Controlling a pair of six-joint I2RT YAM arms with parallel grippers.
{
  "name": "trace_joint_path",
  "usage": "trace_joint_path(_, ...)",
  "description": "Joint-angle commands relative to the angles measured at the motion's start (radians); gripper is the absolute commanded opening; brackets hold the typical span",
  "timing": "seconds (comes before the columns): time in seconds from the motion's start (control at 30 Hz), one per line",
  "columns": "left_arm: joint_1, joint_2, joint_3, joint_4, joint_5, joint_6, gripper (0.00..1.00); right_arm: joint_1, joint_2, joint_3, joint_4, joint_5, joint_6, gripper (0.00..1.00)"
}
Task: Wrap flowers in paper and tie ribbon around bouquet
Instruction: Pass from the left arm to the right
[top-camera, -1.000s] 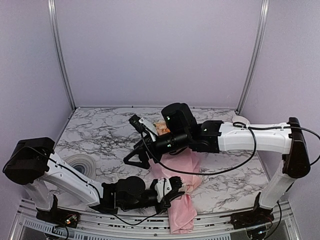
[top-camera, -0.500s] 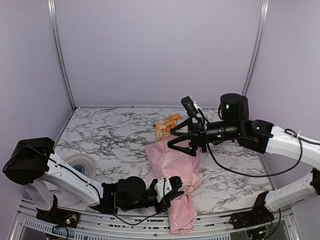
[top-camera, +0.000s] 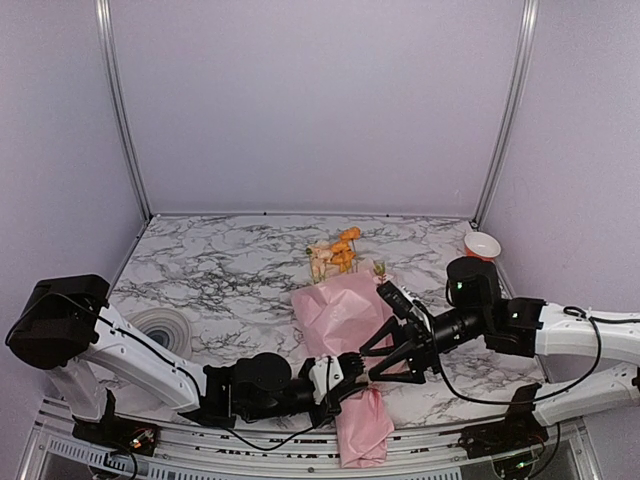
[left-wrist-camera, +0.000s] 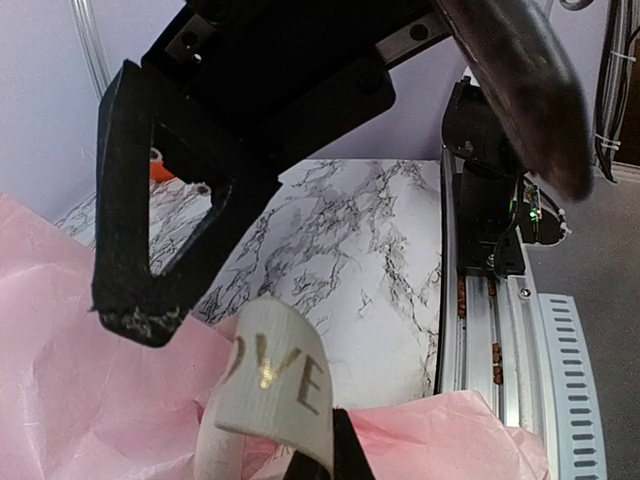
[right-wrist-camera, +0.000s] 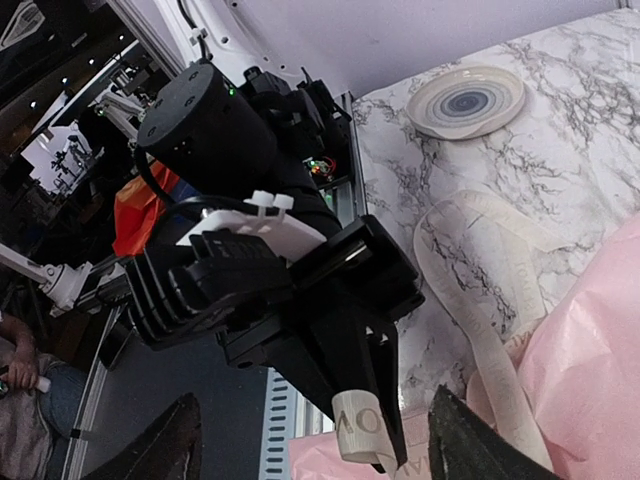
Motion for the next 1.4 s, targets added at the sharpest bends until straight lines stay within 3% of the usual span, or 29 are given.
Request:
trace_joint_path(0.0, 0.001, -0.009, 0.009, 0.001, -0.01, -0.008, 0.0, 0.003, 0.007, -0.017, 0.051, 0.049, 0.007, 0.77)
trace_joint_path(0.1, 0.002, -0.009, 0.009, 0.0, -0.013, -0.009, 0.0, 0.003, 0.028, -0.018, 0.071, 0.071, 0.013, 0.71)
trace_joint_path(0.33, 0.001, -0.011, 0.009, 0.0, -0.023, -0.015, 0.0, 0.003, 0.077, -0.005, 0.069, 0.029, 0.005, 0.24)
trace_joint_path(0.4, 0.001, -0.011, 0.008, 0.0, -0.029, -0.018, 0.0, 0.003, 0.073, -0.002, 0.049, 0.025, -0.007, 0.21)
trace_joint_path(0.57, 0.004, -0.009, 0.008, 0.0, -0.032, -0.023, 0.0, 0.003, 0.059, -0.004, 0.046, 0.025, -0.003, 0.24)
trace_joint_path(0.67, 0.004, -0.012, 0.007, 0.0, -0.032, -0.026, 0.0, 0.003, 0.067, 0.003, 0.031, 0.023, -0.008, 0.0)
trace_joint_path(0.77, 0.005, -0.014, 0.007, -0.003, -0.038, -0.028, 0.0, 0.003, 0.057, 0.022, 0.007, 0.031, -0.013, 0.0)
trace_joint_path(0.87, 0.002, -0.042, 0.001, -0.014, -0.104, -0.049, 0.51, 0.003, 0.047, 0.038, -0.013, 0.11, 0.0, 0.0)
trace_joint_path(0.93, 0.001, -0.081, -0.007, -0.043, -0.135, -0.088, 0.69, 0.003, 0.056, 0.053, -0.038, 0.151, -0.001, 0.0)
trace_joint_path(1.17, 0.004, -0.277, 0.064, -0.561, -0.185, -0.385, 0.76, 0.001, 0.095, 0.088, -0.061, 0.201, -0.001, 0.0)
trace_joint_path(1.37, 0.131, -0.465, 0.054, -1.257, -0.372, -0.933, 0.74, 0.002, 0.13, 0.117, -0.069, 0.202, -0.021, 0.0)
